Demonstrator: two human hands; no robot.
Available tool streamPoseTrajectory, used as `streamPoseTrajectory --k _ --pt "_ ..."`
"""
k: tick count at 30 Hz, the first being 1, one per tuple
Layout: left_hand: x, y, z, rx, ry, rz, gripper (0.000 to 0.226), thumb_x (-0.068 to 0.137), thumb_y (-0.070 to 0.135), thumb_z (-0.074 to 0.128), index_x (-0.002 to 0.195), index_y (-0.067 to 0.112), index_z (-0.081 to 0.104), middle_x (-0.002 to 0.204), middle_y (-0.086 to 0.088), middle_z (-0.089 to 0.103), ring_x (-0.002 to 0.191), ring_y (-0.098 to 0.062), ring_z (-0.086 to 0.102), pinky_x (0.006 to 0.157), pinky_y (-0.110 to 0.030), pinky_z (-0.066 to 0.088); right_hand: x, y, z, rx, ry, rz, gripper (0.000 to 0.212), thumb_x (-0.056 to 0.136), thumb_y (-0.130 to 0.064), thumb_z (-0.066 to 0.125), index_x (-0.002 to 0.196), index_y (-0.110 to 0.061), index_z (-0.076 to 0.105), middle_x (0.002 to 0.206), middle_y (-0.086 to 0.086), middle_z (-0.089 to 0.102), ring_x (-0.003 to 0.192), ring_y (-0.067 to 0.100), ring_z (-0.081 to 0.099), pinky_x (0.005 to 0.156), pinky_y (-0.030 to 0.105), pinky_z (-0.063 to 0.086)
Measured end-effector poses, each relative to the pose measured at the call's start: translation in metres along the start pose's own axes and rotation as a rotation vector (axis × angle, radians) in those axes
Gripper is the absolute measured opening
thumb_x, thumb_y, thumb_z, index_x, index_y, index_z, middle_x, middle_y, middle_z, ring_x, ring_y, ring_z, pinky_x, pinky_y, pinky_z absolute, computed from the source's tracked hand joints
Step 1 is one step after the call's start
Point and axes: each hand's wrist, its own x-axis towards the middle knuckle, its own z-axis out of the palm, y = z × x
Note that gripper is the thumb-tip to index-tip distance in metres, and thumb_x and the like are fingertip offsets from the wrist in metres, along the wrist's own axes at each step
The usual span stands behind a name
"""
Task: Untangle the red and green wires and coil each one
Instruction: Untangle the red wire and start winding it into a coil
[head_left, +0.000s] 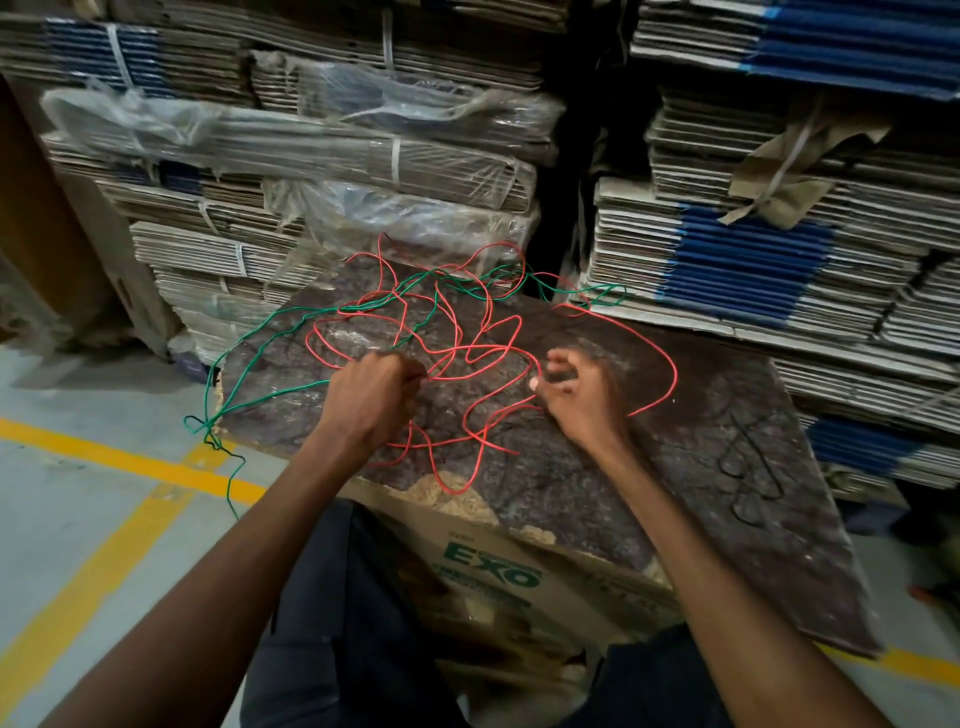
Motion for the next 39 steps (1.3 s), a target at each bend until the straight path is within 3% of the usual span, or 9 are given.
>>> streamPoseTrajectory --k 3,7,10,14,19,23,27,32,39 --pt "-0.004 0.001 -0.003 -0.001 0.056 -0.005 0.016 0.091 0.025 0.057 0.099 0.022 0.070 0.101 -0.007 0.069 0.095 -0.036 0.064 0.064 -0.038 0.047 0.001 -0.002 0.001 0.317 -0.078 0.123 0.013 0.088 -0.006 0.065 0.081 -0.017 0.063 0.065 -0.001 0.065 0.046 -0.001 0.056 0.049 0.022 0.045" --pt "-0.006 -0.001 -0.003 0.008 0.090 -0.043 0.016 0.092 0.026 0.055 0.095 0.017 0.067 0.095 -0.007 0.066 0.089 -0.038 0.064 0.060 -0.039 0.045 -0.005 -0.017 -0.021 0.668 -0.080 0.186 0.004 0.093 -0.009 0.062 0.091 -0.012 0.064 0.067 0.001 0.069 0.048 0.006 0.060 0.048 0.020 0.053" --pt "-0.007 0.001 -0.001 -0.003 0.118 -0.059 0.017 0.094 0.027 0.053 0.099 0.019 0.067 0.098 -0.008 0.066 0.086 -0.040 0.064 0.060 -0.040 0.047 -0.011 -0.025 -0.030 0.809 -0.300 0.159 0.019 0.098 -0.017 0.052 0.115 -0.012 0.060 0.076 0.007 0.073 0.057 0.014 0.067 0.056 0.025 0.057" --pt "-0.009 0.004 0.001 -0.033 0.146 -0.064 0.016 0.095 0.026 0.054 0.101 0.019 0.067 0.098 -0.009 0.066 0.083 -0.041 0.064 0.059 -0.041 0.047 -0.009 -0.026 -0.021 0.744 -0.386 0.195 0.029 0.100 -0.016 0.050 0.128 -0.014 0.049 0.072 0.011 0.073 0.053 0.015 0.067 0.050 0.025 0.056" --pt "-0.011 0.003 0.003 -0.042 0.138 -0.068 0.017 0.095 0.027 0.054 0.104 0.020 0.067 0.102 -0.008 0.066 0.086 -0.040 0.065 0.061 -0.042 0.050 0.001 -0.024 -0.006 0.446 -0.376 0.247 0.025 0.091 -0.014 0.066 0.115 -0.011 0.060 0.064 0.003 0.070 0.043 0.007 0.058 0.040 0.016 0.043" --pt "-0.010 -0.001 0.002 -0.037 0.129 -0.071 0.017 0.095 0.026 0.053 0.104 0.020 0.067 0.102 -0.007 0.066 0.086 -0.040 0.065 0.061 -0.042 0.049 0.006 -0.017 -0.011 0.367 -0.222 0.197 0.007 0.087 -0.018 0.071 0.092 -0.013 0.069 0.065 0.000 0.059 0.048 0.002 0.049 0.040 0.016 0.037" --pt "-0.011 -0.006 0.004 -0.028 0.124 -0.085 0.014 0.093 0.025 0.054 0.101 0.021 0.065 0.101 -0.006 0.065 0.084 -0.040 0.065 0.059 -0.042 0.049 0.009 -0.010 -0.038 0.418 -0.106 0.202 0.005 0.088 -0.022 0.070 0.087 -0.017 0.069 0.078 0.001 0.066 0.070 0.006 0.060 0.053 0.023 0.052" --pt "-0.011 -0.006 0.006 -0.008 0.124 -0.098 0.014 0.093 0.025 0.053 0.098 0.018 0.063 0.100 -0.007 0.065 0.082 -0.041 0.065 0.058 -0.043 0.050 0.012 -0.011 -0.077 0.521 0.072 0.220 0.013 0.088 -0.026 0.070 0.080 -0.016 0.066 0.060 0.000 0.061 0.045 0.006 0.056 0.049 0.022 0.052" --pt "-0.010 -0.008 0.006 0.026 0.102 -0.115 0.012 0.086 0.020 0.057 0.097 0.018 0.062 0.098 -0.008 0.064 0.080 -0.041 0.065 0.057 -0.042 0.048 0.020 -0.004 -0.117 0.561 0.377 0.192 0.016 0.084 -0.024 0.074 0.073 -0.017 0.064 0.040 -0.013 0.046 0.033 -0.001 0.033 0.035 0.014 0.029"
